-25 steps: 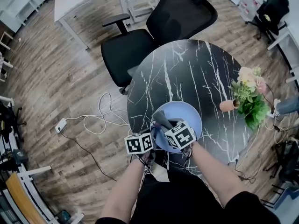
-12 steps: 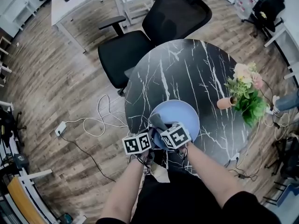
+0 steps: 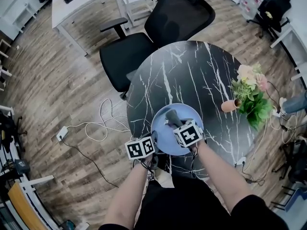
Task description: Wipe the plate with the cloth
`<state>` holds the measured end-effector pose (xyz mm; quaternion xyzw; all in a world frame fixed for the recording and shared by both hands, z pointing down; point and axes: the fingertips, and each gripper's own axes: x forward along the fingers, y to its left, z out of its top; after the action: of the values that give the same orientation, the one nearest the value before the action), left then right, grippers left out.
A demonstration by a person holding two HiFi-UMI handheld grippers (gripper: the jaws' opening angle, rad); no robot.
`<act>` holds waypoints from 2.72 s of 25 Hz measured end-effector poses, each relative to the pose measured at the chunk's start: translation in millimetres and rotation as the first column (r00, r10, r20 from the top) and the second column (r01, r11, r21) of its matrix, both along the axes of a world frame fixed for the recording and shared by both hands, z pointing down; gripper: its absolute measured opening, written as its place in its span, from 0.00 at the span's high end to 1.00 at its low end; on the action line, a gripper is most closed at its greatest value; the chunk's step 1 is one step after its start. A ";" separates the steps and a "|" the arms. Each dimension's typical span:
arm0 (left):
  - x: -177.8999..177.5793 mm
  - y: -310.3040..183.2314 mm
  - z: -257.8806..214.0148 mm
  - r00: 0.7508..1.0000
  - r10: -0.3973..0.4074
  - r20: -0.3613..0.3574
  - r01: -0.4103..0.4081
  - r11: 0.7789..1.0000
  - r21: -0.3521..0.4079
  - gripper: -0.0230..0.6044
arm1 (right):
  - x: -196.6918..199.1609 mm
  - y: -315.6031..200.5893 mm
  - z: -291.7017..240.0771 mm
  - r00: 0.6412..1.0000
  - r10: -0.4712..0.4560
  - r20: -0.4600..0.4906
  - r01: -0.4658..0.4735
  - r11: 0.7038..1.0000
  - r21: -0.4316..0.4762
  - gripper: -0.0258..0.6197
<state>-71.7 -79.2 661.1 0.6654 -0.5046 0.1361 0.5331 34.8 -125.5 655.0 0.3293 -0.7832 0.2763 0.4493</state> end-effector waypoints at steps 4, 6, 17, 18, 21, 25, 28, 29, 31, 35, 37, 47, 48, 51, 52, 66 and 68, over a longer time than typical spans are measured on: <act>-0.6 0.2 -0.6 1.000 -0.003 0.004 0.003 1.000 -0.001 0.91 | 12.4 -16.9 -8.6 0.998 -0.020 -0.065 0.026 0.996 0.089 0.78; -0.2 0.3 -1.1 1.000 -0.006 0.007 0.006 1.000 -0.002 0.91 | 20.1 -15.0 -4.9 0.993 -0.035 -0.109 0.045 0.995 0.088 0.78; -0.3 -0.1 -0.4 1.000 -0.012 0.010 0.011 1.000 0.002 0.91 | 55.1 -31.0 0.2 0.947 -0.076 -0.314 0.137 0.974 0.179 0.78; -0.3 0.0 -0.5 1.000 -0.012 0.010 0.012 1.000 0.001 0.91 | 56.8 -32.2 -0.5 0.943 -0.076 -0.324 0.143 0.972 0.188 0.78; -0.4 0.4 -0.4 1.000 -0.012 0.014 0.012 1.000 0.001 0.91 | 60.0 -34.6 -2.5 0.933 -0.069 -0.352 0.156 0.962 0.224 0.78; -0.2 -0.4 -0.2 1.000 -0.010 0.018 0.009 1.000 0.005 0.91 | 65.2 -36.4 -10.7 0.938 -0.011 -0.347 0.116 0.952 0.283 0.78; -0.8 0.4 -0.9 1.000 -0.018 0.018 0.018 1.000 0.003 0.91 | 71.1 -40.4 -20.7 0.947 0.052 -0.318 0.062 0.940 0.337 0.78; -0.7 1.0 -1.0 1.000 -0.022 0.017 0.022 1.000 0.002 0.91 | 72.9 -41.2 -23.9 0.950 0.070 -0.305 0.044 0.935 0.352 0.78; 0.0 1.9 -0.7 0.999 -0.030 0.018 0.030 1.000 0.001 0.91 | 76.4 -42.7 -30.3 0.955 0.106 -0.277 0.007 0.925 0.380 0.78; -0.7 1.1 -0.1 0.999 -0.041 0.025 0.041 0.999 0.003 0.91 | 76.3 -40.7 -37.8 0.973 0.162 -0.162 -0.093 0.925 0.369 0.78; -1.1 0.6 -0.4 0.999 -0.045 0.030 0.045 0.999 0.007 0.91 | 70.3 -33.3 -36.3 0.981 0.159 -0.110 -0.116 0.938 0.327 0.78; -0.8 2.1 -2.2 0.998 -0.056 0.040 0.056 0.998 0.007 0.91 | 7.8 31.4 -19.0 0.999 0.033 0.001 -0.033 0.991 0.132 0.78; -1.0 2.1 -2.1 0.998 -0.057 0.039 0.057 0.998 0.007 0.91 | 0.6 37.8 -17.3 0.999 0.034 0.025 -0.036 0.994 0.105 0.78; -1.0 1.4 -2.1 0.998 -0.057 0.036 0.057 0.998 0.007 0.91 | -19.5 53.5 -10.6 0.996 0.025 0.085 -0.029 0.999 0.044 0.78; -0.8 1.2 -1.9 0.998 -0.058 0.036 0.057 0.998 0.007 0.91 | -26.0 58.3 -9.0 0.995 0.013 0.100 -0.016 0.999 0.032 0.78; -1.1 1.9 -0.1 0.998 -0.052 0.028 0.052 0.999 0.008 0.91 | -36.7 84.0 -0.9 0.984 -0.177 0.013 0.177 0.984 -0.030 0.78; -1.1 2.0 -0.3 0.998 -0.050 0.028 0.049 0.999 0.007 0.91 | -30.7 81.0 0.0 0.980 -0.200 -0.022 0.200 0.980 -0.009 0.78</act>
<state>-72.8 -77.2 660.8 0.6523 -0.5287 0.1307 0.5271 4.0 -44.5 655.1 0.2508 -0.8061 0.2285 0.4849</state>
